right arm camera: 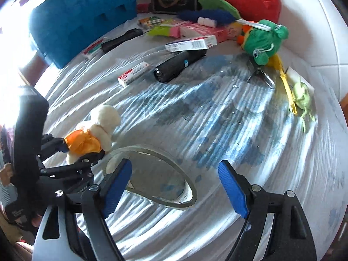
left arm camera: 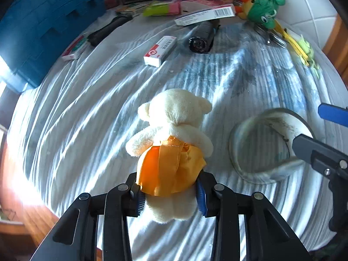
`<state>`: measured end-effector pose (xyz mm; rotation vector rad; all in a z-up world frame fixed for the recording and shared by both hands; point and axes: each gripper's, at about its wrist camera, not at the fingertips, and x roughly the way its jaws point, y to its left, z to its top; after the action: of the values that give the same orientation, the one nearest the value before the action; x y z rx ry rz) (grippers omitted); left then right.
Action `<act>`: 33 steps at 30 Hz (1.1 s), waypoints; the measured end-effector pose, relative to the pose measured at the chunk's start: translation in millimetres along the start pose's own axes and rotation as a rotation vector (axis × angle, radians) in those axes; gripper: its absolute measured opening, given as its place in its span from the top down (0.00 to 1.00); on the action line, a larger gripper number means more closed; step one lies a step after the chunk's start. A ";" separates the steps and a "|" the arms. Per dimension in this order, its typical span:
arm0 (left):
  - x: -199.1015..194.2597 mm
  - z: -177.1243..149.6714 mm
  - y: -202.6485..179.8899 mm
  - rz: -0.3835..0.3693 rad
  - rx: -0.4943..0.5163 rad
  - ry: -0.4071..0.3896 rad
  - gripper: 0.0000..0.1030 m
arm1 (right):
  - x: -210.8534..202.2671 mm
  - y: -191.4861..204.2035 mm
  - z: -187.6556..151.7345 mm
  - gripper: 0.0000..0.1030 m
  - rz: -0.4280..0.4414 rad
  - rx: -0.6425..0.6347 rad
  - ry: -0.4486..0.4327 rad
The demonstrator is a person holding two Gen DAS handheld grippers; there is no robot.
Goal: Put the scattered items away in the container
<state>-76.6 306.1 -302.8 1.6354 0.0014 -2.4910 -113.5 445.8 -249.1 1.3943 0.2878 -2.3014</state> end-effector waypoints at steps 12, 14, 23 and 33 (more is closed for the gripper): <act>-20.2 -43.0 -32.7 0.157 -0.315 0.050 0.64 | 25.2 -9.0 -17.1 0.05 0.164 -0.390 0.035; -21.5 -43.3 -30.6 0.165 -0.349 0.052 0.64 | 30.4 -8.4 -12.8 0.05 0.192 -0.413 0.031; -25.2 -47.8 -25.5 0.193 -0.400 0.037 0.63 | 53.3 3.9 -7.1 0.07 0.294 -0.523 0.054; -27.3 -41.6 -24.7 0.206 -0.366 0.008 0.65 | 57.6 12.3 -11.2 0.28 0.285 -0.465 0.051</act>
<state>-31.4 337.9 -296.8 1.4160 0.2594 -2.1747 -122.0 424.7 -304.6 1.1688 0.5604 -1.8218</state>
